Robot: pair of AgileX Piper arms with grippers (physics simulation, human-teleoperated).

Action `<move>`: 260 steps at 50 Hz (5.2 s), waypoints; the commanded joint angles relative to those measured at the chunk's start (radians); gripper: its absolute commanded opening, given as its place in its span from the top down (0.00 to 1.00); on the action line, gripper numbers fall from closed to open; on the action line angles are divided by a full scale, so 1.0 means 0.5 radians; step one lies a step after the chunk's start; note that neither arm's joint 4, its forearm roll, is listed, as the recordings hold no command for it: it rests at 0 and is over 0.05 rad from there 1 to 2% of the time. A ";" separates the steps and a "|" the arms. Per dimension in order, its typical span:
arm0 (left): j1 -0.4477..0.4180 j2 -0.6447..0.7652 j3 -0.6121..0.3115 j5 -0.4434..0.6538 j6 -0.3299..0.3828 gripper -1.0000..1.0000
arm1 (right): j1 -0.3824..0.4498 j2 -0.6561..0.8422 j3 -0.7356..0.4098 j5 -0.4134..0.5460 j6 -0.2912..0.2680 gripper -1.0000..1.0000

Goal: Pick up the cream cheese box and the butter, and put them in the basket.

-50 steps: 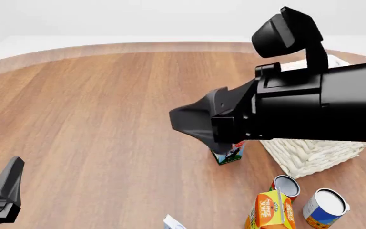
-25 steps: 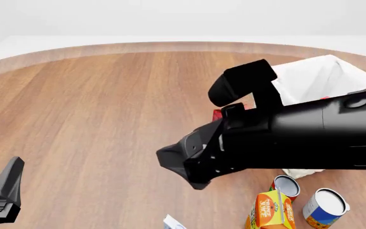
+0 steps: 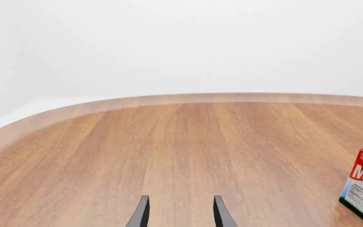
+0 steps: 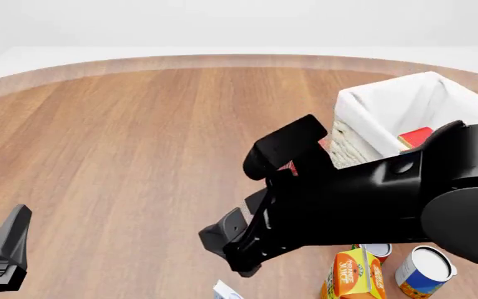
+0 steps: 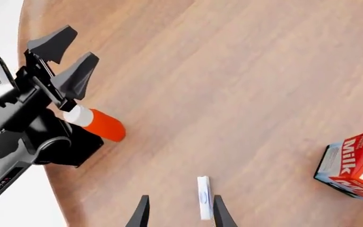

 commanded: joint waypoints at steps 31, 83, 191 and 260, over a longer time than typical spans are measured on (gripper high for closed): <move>0.000 0.000 0.000 0.000 0.000 0.00 | -0.074 0.288 0.053 0.083 -0.183 0.00; 0.000 0.000 0.000 0.000 0.000 0.00 | -0.092 0.585 -0.006 0.112 -0.263 0.00; 0.000 0.000 0.000 0.000 0.000 0.00 | 0.013 0.968 0.297 -0.435 0.054 0.00; 0.000 0.000 0.000 0.000 0.000 0.00 | 0.014 0.929 0.215 -0.376 0.008 1.00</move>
